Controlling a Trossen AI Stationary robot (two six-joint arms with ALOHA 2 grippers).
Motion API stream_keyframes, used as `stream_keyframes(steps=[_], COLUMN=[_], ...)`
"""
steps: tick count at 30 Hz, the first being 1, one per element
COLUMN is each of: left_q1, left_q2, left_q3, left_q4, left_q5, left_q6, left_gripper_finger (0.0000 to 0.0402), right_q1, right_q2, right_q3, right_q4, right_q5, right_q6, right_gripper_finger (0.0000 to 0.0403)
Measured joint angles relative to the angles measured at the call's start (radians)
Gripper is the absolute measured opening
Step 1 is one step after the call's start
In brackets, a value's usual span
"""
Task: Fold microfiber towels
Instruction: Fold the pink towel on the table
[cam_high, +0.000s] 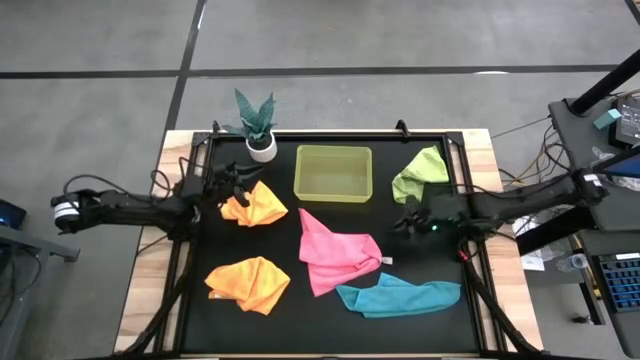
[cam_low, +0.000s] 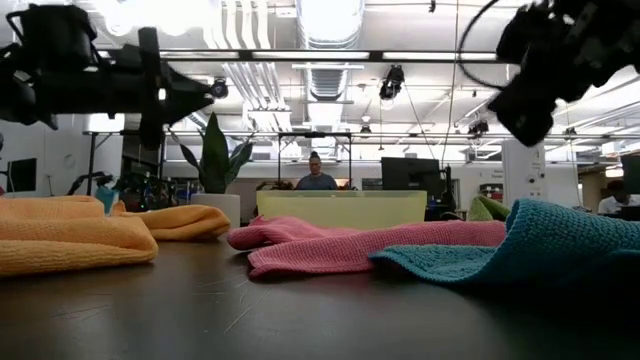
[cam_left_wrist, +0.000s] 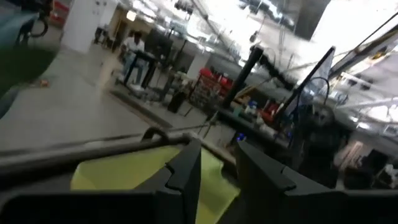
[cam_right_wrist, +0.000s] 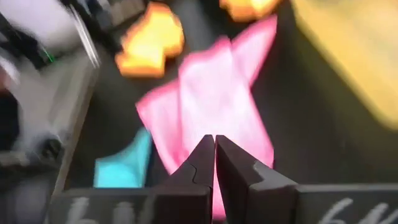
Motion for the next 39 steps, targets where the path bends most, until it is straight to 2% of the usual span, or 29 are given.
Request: stream_keyframes(steps=[6, 15, 28, 31, 33, 39], left_q1=[0.000, 0.000, 0.000, 0.000, 0.000, 0.000], left_q2=[0.047, 0.086, 0.120, 0.148, 0.173, 0.201], left_q3=[0.054, 0.108, 0.110, 0.102, 0.086, 0.090], left_q4=[0.031, 0.098, 0.097, 0.096, 0.087, 0.157], left_q5=[0.000, 0.000, -0.001, 0.015, 0.063, 0.071], left_q6=[0.055, 0.200, 0.212, 0.187, 0.171, 0.253], left_gripper_finger=[0.0086, 0.0086, 0.0086, 0.0086, 0.0086, 0.0086], right_q1=[0.089, 0.169, 0.159, 0.151, 0.138, 0.069], right_q2=[0.187, 0.448, 0.706, 0.770, 0.811, 0.928], right_q3=[0.166, 0.383, 0.609, 0.667, 0.711, 0.860], right_q4=[-0.176, -0.339, -0.626, -0.648, -0.671, -0.855], right_q5=[0.000, 0.000, 0.053, 0.054, 0.050, 0.026], right_q6=[0.176, 0.446, 0.774, 0.796, 0.808, 0.767], right_gripper_finger=[0.0009, 0.0009, 0.0010, 0.0021, 0.0035, 0.0101])
